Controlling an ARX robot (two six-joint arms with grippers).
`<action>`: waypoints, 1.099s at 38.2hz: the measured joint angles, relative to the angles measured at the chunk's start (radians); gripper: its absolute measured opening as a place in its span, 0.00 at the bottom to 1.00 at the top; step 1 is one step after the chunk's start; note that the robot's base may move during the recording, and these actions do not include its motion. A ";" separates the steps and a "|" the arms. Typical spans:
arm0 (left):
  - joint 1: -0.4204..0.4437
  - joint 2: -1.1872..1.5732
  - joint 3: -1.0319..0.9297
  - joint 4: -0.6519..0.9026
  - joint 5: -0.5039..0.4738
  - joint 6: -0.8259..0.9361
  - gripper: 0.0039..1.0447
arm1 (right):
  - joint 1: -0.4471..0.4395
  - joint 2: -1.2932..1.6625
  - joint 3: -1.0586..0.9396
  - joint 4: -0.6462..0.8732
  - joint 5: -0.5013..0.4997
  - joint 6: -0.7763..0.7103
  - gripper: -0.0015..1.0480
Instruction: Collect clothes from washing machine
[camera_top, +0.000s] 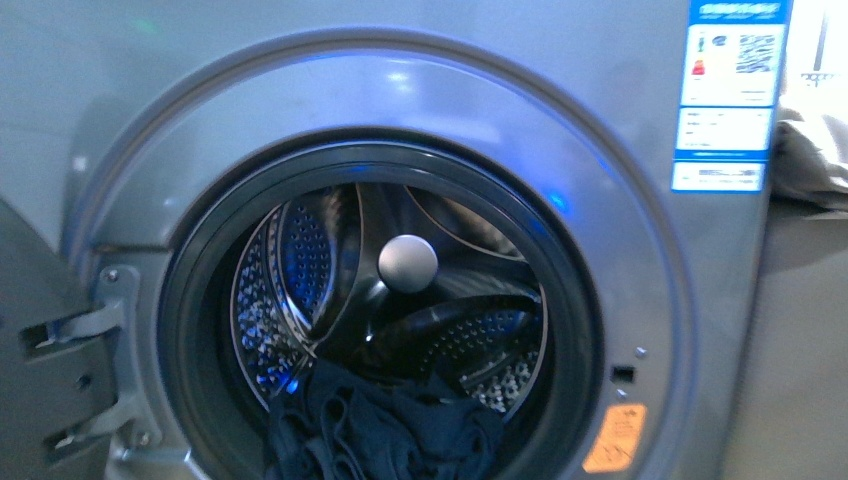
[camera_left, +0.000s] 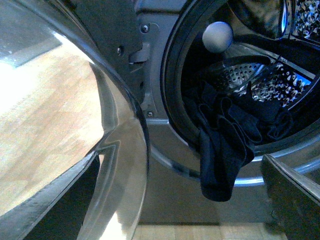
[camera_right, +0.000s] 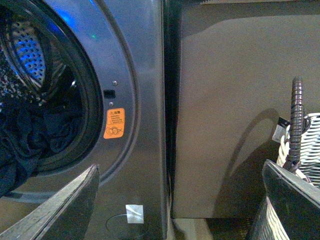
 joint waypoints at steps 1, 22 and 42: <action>0.000 0.000 0.000 0.000 0.000 0.000 0.94 | 0.000 0.000 0.000 0.000 -0.001 0.000 0.92; -0.023 0.103 0.076 0.056 0.254 -0.063 0.94 | 0.000 0.000 0.000 0.000 0.000 0.000 0.92; -0.194 0.838 0.252 0.675 0.102 -0.017 0.94 | 0.000 0.000 0.000 0.000 0.000 0.000 0.92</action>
